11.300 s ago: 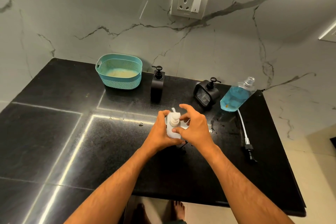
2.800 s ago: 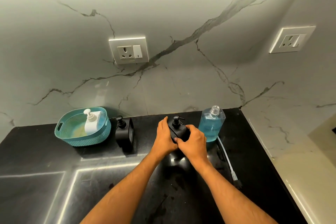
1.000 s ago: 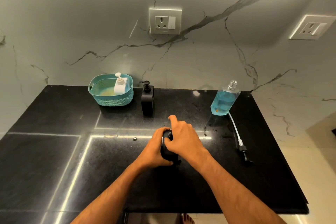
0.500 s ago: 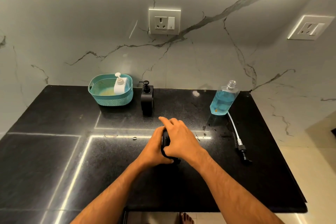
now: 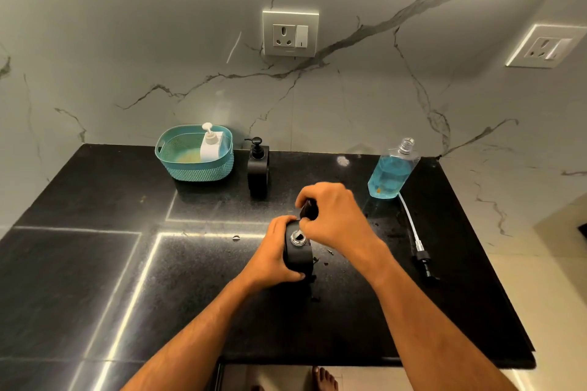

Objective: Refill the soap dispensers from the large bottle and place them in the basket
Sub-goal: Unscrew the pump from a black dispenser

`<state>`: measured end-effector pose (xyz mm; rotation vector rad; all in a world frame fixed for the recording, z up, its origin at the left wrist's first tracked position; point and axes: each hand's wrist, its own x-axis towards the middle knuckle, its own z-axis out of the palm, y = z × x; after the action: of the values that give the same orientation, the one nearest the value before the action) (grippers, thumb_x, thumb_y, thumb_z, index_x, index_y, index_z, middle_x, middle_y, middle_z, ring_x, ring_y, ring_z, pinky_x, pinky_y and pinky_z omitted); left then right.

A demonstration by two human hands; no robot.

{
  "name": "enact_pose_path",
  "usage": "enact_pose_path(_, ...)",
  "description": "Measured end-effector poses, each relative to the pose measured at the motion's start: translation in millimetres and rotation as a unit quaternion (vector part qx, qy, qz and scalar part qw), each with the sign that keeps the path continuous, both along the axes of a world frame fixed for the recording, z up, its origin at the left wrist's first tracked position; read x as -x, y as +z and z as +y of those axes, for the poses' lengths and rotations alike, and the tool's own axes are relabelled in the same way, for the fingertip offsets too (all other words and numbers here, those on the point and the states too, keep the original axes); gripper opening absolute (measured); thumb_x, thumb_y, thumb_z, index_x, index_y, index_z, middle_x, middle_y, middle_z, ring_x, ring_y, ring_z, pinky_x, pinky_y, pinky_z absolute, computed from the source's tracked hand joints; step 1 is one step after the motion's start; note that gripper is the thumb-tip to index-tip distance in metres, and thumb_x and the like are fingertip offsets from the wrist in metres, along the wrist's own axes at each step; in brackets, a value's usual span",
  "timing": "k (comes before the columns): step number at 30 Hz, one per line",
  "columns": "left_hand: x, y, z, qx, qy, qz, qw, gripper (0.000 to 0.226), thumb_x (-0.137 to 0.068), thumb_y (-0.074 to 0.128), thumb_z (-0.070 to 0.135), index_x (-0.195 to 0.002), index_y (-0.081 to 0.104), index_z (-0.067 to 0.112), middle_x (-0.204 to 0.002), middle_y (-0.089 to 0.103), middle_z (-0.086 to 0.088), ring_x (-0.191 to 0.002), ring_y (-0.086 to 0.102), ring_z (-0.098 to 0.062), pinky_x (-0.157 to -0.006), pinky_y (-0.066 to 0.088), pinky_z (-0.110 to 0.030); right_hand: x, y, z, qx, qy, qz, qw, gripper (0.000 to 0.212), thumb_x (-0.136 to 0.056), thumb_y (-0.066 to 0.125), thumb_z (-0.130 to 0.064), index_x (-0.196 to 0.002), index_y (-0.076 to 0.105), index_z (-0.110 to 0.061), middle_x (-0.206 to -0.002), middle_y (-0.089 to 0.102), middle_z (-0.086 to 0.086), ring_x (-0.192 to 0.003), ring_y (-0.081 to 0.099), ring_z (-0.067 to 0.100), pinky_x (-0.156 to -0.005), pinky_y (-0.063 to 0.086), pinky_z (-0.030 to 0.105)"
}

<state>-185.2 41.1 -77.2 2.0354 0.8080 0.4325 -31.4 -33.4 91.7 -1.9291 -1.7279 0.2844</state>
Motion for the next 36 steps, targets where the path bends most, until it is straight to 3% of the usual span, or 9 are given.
enact_pose_path(5, -2.5, 0.2, 1.0, 0.013, 0.010, -0.013, 1.000, 0.117, -0.054, 0.095, 0.029, -0.151, 0.029, 0.030, -0.144, 0.032, 0.016, -0.136, 0.044, -0.007, -0.113, 0.049, -0.033, -29.4, 9.8, -9.8, -0.037, -0.070, 0.061, 0.995, 0.015, -0.072, 0.078, -0.021, -0.086, 0.075, -0.025, -0.080, 0.070, -0.013, -0.077, 0.067, 0.005, -0.070, 0.056, 0.017)
enact_pose_path(13, -4.4, -0.2, 5.8, 0.013, 0.010, -0.022, 1.000, 0.115, -0.054, 0.094, 0.029, -0.151, 0.031, 0.027, -0.145, 0.034, 0.012, -0.136, 0.045, -0.010, -0.111, 0.051, -0.036, -56.9, -47.6, -30.6, -0.096, -0.211, 0.116, 0.966, 0.017, -0.073, 0.083, -0.017, -0.077, 0.067, -0.021, -0.070, 0.065, -0.012, -0.065, 0.064, 0.005, -0.062, 0.055, 0.022)
enact_pose_path(16, -4.1, -0.7, 6.9, 0.019, 0.004, -0.022, 1.000, 0.117, -0.055, 0.094, 0.030, -0.152, 0.029, 0.028, -0.147, 0.033, 0.011, -0.137, 0.046, -0.011, -0.111, 0.052, -0.035, -61.6, -91.1, -44.7, -0.070, -0.273, 0.110, 0.953, 0.020, -0.072, 0.083, -0.019, -0.076, 0.064, -0.021, -0.068, 0.064, -0.010, -0.063, 0.063, 0.009, -0.065, 0.056, 0.033)
enact_pose_path(19, -3.0, -0.4, 7.2, 0.032, -0.002, -0.019, 0.999, 0.119, -0.056, 0.093, 0.030, -0.154, 0.026, 0.034, -0.149, 0.030, 0.014, -0.139, 0.044, -0.009, -0.113, 0.050, -0.034, -57.8, -131.3, -62.3, -0.036, -0.315, 0.095, 0.944, 0.024, -0.072, 0.083, -0.018, -0.076, 0.060, -0.019, -0.071, 0.063, -0.007, -0.065, 0.063, 0.018, -0.067, 0.049, 0.034)
enact_pose_path(23, -1.9, -1.8, 6.9, 0.048, -0.005, -0.021, 0.999, 0.120, -0.057, 0.092, 0.026, -0.154, 0.024, 0.040, -0.151, 0.030, 0.015, -0.139, 0.047, -0.013, -0.110, 0.053, -0.037, -48.4, -162.5, -83.6, -0.006, -0.316, 0.076, 0.946, 0.028, -0.073, 0.085, -0.016, -0.085, 0.059, -0.016, -0.082, 0.060, -0.004, -0.073, 0.058, 0.017, -0.068, 0.039, 0.027)
enact_pose_path(25, -1.8, -1.5, 6.8, 0.054, -0.007, -0.023, 0.998, 0.120, -0.058, 0.092, 0.026, -0.154, 0.023, 0.042, -0.152, 0.030, 0.013, -0.138, 0.048, -0.014, -0.108, 0.055, -0.038, -45.3, -168.7, -89.6, 0.011, -0.308, 0.074, 0.948, 0.031, -0.075, 0.084, -0.015, -0.090, 0.058, -0.017, -0.087, 0.057, -0.005, -0.077, 0.057, 0.014, -0.068, 0.033, 0.013)
enact_pose_path(27, -2.1, -1.4, 7.3, 0.058, -0.009, -0.024, 0.998, 0.120, -0.057, 0.092, 0.026, -0.154, 0.023, 0.043, -0.151, 0.031, 0.012, -0.138, 0.048, -0.015, -0.109, 0.054, -0.038, -44.9, -173.4, -91.6, 0.025, -0.303, 0.070, 0.950, 0.033, -0.075, 0.084, -0.015, -0.096, 0.058, -0.017, -0.093, 0.055, -0.005, -0.082, 0.057, 0.013, -0.069, 0.032, 0.008)
enact_pose_path(31, -2.2, -3.0, 9.5, 0.062, -0.012, -0.021, 0.998, 0.120, -0.057, 0.093, 0.026, -0.153, 0.023, 0.047, -0.152, 0.034, 0.009, -0.137, 0.050, -0.017, -0.110, 0.054, -0.042, -45.9, -179.2, -89.2, 0.050, -0.291, 0.055, 0.954, 0.040, -0.077, 0.082, -0.017, -0.110, 0.060, -0.015, -0.103, 0.053, -0.003, -0.094, 0.058, 0.016, -0.082, 0.039, 0.020)
enact_pose_path(36, -2.3, -5.3, 9.5, 0.071, -0.007, -0.014, 0.997, 0.124, -0.057, 0.095, 0.026, -0.154, 0.020, 0.049, -0.152, 0.034, 0.006, -0.136, 0.053, -0.021, -0.109, 0.054, -0.042, -48.0, -180.0, -85.2, 0.067, -0.285, 0.036, 0.956, 0.047, -0.078, 0.081, -0.022, -0.117, 0.057, -0.015, -0.107, 0.055, -0.001, -0.100, 0.056, 0.017, -0.089, 0.041, 0.023)
